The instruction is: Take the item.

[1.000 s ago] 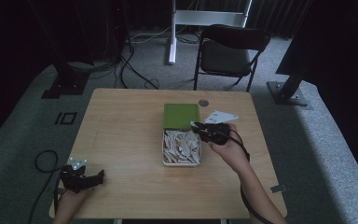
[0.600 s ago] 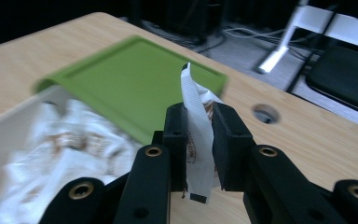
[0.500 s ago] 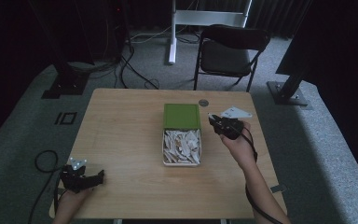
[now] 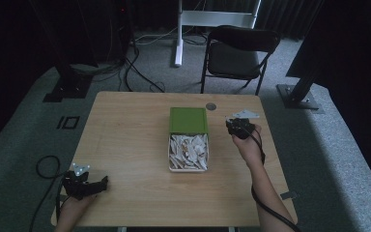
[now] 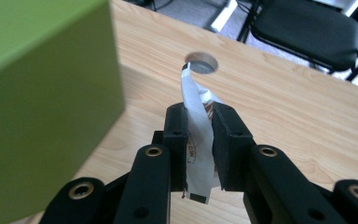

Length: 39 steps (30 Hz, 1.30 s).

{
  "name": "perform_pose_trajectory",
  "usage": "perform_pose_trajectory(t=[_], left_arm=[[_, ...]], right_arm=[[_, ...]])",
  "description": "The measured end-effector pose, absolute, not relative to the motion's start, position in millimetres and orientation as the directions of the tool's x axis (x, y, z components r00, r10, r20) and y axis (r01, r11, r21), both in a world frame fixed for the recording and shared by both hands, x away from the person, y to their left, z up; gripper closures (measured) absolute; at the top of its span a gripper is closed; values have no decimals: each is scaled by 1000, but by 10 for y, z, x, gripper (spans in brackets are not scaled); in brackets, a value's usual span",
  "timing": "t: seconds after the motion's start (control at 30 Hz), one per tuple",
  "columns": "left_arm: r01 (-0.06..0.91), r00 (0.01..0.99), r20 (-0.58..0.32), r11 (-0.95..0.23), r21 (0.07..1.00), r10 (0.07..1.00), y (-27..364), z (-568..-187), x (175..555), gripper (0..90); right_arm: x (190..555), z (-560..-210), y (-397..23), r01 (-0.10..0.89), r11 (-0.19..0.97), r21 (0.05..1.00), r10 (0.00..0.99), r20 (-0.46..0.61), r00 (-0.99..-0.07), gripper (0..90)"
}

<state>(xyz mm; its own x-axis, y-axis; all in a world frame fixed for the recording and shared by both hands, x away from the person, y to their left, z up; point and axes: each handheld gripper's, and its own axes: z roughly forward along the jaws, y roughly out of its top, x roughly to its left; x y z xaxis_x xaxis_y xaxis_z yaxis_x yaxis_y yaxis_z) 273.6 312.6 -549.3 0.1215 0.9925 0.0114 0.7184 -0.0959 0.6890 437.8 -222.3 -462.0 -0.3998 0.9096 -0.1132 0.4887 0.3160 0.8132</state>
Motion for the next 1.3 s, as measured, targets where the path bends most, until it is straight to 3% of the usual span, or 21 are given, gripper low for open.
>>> perform_pose_trajectory(t=[0.57,1.0,1.1,1.3], left_arm=[[718,121,11,-96,689,993,3125,-5493,2736,7],[718,121,11,-95,690,993,3125,-5493,2736,7],[718,121,11,-96,689,993,3125,-5493,2736,7],[718,121,11,-96,689,993,3125,-5493,2736,7]], right_arm=[[4888,-5105,-2248,619,305,724,938,-119,-324,765],[4962,-5291,-2193,651,292,700,945,-103,-312,753],[4946,-5293,-2172,653,281,703,944,-77,-322,711],[4890,-5232,-2193,644,255,722,947,-50,-318,536]])
